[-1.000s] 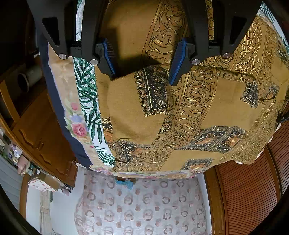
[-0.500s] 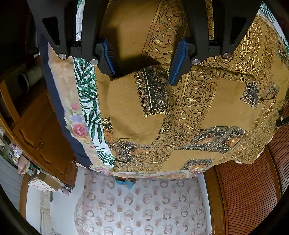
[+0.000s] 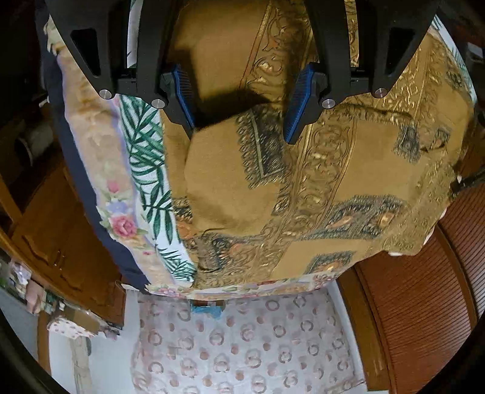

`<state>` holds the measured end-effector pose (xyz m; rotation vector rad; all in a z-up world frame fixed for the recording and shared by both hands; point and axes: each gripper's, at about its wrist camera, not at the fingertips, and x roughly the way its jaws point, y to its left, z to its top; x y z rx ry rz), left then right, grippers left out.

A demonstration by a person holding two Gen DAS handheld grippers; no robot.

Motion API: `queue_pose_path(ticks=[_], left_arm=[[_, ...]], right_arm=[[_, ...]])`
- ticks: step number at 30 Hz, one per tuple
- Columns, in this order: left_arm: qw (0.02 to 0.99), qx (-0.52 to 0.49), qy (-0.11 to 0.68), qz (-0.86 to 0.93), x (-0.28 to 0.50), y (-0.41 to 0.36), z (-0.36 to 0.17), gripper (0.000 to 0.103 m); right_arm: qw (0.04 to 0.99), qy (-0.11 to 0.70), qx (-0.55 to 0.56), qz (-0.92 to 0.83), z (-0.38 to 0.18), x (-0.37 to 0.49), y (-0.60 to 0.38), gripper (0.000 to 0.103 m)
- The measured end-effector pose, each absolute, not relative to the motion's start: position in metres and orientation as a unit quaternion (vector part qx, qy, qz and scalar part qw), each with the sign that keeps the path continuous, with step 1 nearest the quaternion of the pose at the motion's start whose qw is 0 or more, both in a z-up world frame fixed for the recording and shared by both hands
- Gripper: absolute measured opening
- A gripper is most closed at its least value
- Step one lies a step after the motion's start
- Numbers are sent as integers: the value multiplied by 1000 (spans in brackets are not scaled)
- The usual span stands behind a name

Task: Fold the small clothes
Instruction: 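Grasp the shirt edge with both tools and lift it over the shirt body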

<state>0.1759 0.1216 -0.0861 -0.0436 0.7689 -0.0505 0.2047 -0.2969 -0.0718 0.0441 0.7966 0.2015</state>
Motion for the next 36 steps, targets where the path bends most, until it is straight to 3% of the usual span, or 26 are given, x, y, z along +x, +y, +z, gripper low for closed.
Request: queue_pose_path(ticks=[4, 7, 20, 36], left_arm=[[935, -26, 353, -29, 170, 120, -77, 5], [940, -27, 338, -31, 164, 118, -67, 5], [962, -75, 254, -66, 103, 121, -15, 4], [957, -98, 272, -35, 31, 136, -44, 4]], right_arm=[[921, 375, 16, 105, -67, 204, -292, 17], [925, 358, 20, 122, -60, 200, -288, 4], [951, 277, -13, 134, -10, 128, -288, 2], [948, 285, -26, 142, -9, 63, -310, 2]])
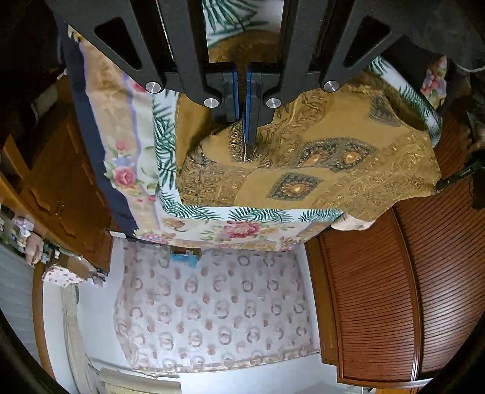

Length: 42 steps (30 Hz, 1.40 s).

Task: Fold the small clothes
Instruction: 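Grasp the shirt edge with both tools and lift it over the shirt body, then lay the folded half down and open both tools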

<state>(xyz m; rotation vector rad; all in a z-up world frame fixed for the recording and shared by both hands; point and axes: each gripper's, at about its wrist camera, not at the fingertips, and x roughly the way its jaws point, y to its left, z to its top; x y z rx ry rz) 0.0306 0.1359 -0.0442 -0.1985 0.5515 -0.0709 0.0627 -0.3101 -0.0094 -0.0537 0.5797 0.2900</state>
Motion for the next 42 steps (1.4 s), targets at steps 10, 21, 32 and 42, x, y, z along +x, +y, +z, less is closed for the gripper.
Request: queue_pose_path(ticks=[10, 21, 32, 42], left_arm=[[938, -71, 338, -24, 29, 129, -87, 5], [938, -81, 337, -7, 26, 140, -89, 75], [929, -87, 358, 22, 35, 143, -105, 75], [923, -88, 373, 26, 35, 144, -114, 75]], right_arm=[[932, 343, -9, 117, -55, 88, -309, 3], [940, 328, -18, 96, -44, 77, -306, 26], [950, 292, -30, 107, -37, 61, -288, 57], [936, 304, -45, 173, -60, 77, -236, 61]])
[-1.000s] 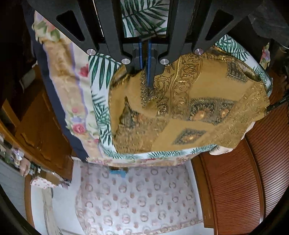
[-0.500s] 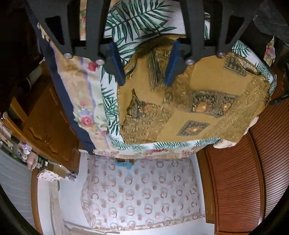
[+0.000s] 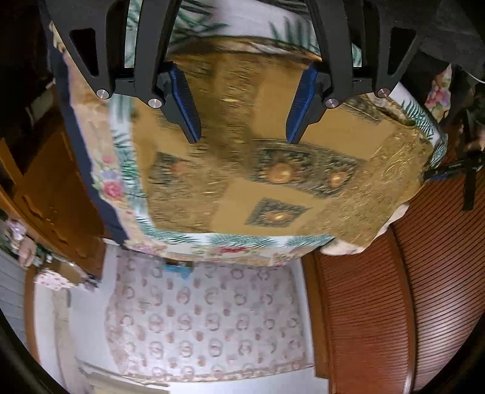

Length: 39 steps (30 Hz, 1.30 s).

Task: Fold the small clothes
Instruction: 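Lay the folded half down and open both tools, then grasp the folded shirt's edge with the left tool and fold it over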

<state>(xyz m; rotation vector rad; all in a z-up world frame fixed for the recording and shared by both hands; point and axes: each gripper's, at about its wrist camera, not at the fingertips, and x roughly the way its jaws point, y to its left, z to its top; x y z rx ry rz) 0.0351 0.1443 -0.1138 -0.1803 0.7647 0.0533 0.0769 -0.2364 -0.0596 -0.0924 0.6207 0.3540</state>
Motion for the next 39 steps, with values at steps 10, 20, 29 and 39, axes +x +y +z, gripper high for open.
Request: queue_pose_path(ticks=[10, 20, 29, 39], left_arm=[[919, -96, 383, 15, 34, 146, -121, 75], [920, -83, 382, 12, 30, 145, -123, 43], [920, -79, 383, 8, 31, 141, -123, 35], [929, -93, 357, -28, 32, 131, -111, 8]], right_arm=[[910, 325, -74, 245, -83, 114, -180, 63], [892, 350, -113, 263, -110, 139, -141, 63], [896, 341, -118, 260, -116, 145, -139, 63], [900, 325, -128, 260, -124, 125, -129, 69]])
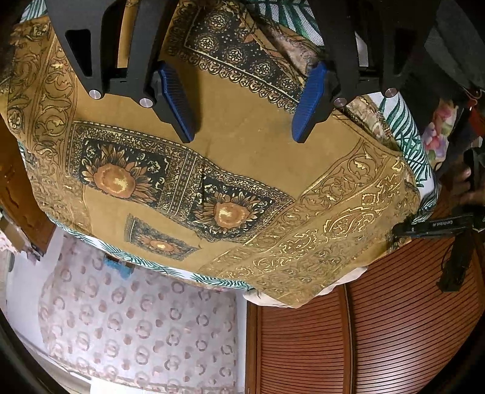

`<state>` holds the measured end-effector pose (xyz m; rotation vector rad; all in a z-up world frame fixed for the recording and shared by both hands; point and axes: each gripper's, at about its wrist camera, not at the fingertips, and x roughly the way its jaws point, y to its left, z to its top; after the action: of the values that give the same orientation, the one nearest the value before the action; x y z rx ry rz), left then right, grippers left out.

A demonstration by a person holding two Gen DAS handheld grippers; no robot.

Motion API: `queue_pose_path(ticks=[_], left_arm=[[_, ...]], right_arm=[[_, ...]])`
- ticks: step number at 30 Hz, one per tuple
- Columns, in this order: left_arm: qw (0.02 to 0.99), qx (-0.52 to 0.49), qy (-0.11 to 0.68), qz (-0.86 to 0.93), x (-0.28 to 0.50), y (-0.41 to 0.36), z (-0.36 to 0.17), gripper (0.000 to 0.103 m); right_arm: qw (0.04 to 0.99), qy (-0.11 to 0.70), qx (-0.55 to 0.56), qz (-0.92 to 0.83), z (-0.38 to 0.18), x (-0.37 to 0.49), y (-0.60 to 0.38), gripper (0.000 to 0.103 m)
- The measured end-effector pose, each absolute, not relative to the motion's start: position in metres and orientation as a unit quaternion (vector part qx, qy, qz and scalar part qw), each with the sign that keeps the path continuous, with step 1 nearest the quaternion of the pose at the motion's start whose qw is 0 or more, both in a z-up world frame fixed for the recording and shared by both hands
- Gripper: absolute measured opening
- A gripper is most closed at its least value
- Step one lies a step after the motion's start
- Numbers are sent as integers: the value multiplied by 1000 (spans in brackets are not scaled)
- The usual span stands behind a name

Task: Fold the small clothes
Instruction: 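Grasp the folded shirt's edge with the left tool and fold it over, then open the left tool and release the folded shirt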

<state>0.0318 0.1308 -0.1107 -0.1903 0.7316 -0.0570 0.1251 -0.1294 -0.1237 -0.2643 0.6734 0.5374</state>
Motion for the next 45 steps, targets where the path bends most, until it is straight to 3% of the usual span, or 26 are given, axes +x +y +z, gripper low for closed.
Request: queue_pose_path(ticks=[10, 21, 45], left_arm=[[945, -88, 295, -107, 49, 83, -51, 7], [941, -50, 267, -203, 90, -3, -10, 7], [888, 4, 288, -358, 158, -179, 45, 7]], right_arm=[[919, 313, -93, 221, -100, 121, -167, 69], [942, 309, -12, 135, -90, 103, -279, 69], [951, 286, 42, 111, -92, 63, -332, 69]])
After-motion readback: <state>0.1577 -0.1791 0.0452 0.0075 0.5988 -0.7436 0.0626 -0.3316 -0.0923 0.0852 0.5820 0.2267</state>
